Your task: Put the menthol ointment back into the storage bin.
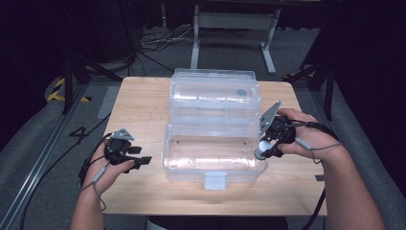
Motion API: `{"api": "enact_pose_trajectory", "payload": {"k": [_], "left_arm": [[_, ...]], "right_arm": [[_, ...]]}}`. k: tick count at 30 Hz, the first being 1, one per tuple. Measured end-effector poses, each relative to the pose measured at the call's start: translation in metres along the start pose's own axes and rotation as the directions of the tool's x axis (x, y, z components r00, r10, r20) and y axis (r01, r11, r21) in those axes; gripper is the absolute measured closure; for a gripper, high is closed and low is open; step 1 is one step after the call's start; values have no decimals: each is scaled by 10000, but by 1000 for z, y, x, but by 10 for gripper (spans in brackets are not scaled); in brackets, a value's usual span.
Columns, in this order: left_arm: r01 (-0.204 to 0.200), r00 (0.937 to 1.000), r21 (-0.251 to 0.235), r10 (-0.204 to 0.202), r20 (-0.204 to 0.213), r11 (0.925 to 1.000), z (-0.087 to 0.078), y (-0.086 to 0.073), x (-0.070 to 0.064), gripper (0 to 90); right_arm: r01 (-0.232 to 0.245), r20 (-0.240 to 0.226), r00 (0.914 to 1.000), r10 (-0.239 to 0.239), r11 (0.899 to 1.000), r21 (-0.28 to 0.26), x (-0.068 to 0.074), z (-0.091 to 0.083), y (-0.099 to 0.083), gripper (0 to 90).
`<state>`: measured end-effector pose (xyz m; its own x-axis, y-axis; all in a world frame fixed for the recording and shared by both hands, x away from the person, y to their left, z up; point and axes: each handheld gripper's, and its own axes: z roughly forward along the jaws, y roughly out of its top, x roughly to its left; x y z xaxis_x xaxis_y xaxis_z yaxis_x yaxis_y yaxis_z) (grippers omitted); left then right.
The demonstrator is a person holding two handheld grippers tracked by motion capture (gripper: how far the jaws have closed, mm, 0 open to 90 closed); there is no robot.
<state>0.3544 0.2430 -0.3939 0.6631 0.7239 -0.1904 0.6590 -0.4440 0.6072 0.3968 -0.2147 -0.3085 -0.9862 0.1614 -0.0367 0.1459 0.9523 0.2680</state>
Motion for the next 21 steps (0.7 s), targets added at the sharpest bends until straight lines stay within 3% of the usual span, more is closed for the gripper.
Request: {"api": "enact_pose_trajectory", "payload": {"k": [13,21], "left_arm": [[-53,10000,-24,53,-42,10000,-1,0,1,411],[-18,10000,-10,18,-2,10000,-1,-1,1,411]], "right_arm": [[608,-304,9977,-604,9981,133,-3,16,7,505],[662,-592,9962,-646,9975,263,-5,29,8,506]]}}
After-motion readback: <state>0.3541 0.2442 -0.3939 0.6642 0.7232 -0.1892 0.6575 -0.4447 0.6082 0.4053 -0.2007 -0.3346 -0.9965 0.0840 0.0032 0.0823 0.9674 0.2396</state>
